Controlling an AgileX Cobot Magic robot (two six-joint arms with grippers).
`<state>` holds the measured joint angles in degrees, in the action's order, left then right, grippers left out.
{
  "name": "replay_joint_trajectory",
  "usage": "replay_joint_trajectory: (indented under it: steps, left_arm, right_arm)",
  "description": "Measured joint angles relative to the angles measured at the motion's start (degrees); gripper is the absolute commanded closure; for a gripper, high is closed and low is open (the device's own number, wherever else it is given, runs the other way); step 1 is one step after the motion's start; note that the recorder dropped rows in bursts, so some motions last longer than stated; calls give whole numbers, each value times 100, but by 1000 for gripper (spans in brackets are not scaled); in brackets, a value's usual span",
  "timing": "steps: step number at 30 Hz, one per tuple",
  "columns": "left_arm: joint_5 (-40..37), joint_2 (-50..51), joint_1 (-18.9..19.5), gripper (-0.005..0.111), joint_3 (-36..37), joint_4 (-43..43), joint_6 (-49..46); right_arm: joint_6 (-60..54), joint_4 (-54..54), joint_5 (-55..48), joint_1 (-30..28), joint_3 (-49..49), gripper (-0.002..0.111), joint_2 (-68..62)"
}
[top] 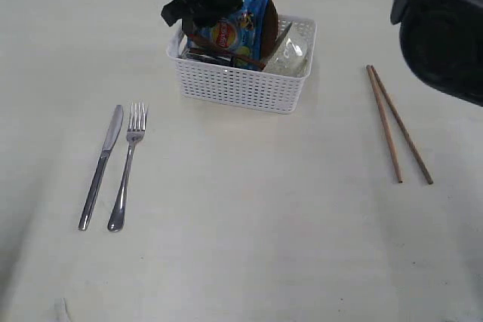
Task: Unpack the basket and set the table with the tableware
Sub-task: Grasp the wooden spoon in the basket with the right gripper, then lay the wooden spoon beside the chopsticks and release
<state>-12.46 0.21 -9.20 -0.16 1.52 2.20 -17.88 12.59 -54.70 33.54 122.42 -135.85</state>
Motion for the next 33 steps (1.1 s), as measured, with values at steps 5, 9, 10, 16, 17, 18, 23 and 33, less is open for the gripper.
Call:
replay_joint_trajectory:
  steps: [5, 9, 10, 16, 17, 18, 23, 33]
  left_arm:
    - [0, 0, 0, 107, 0, 0, 0]
    - [0, 0, 0, 107, 0, 0, 0]
    - [0, 0, 0, 107, 0, 0, 0]
    - [0, 0, 0, 107, 0, 0, 0]
    - [0, 0, 0, 107, 0, 0, 0]
    - [0, 0, 0, 107, 0, 0, 0]
    - [0, 0, 0, 107, 0, 0, 0]
    - [0, 0, 0, 107, 0, 0, 0]
  right_arm:
    - [0, -204, 21, 2, 71, 104, -252]
    - [-113, -405, 77, 11, 96, 108, -135]
    - [-113, -405, 59, 11, 96, 108, -82]
    - [-113, -394, -7, 11, 194, 108, 983]
    - [-113, -394, -7, 11, 205, 108, 1129]
    - [-113, -445, -25, -3, 205, 108, 1307]
    - [304, -1088, -657, -507, 233, 108, 2017]
    - [1535, -1347, -1453, -2539, -501, 108, 1843]
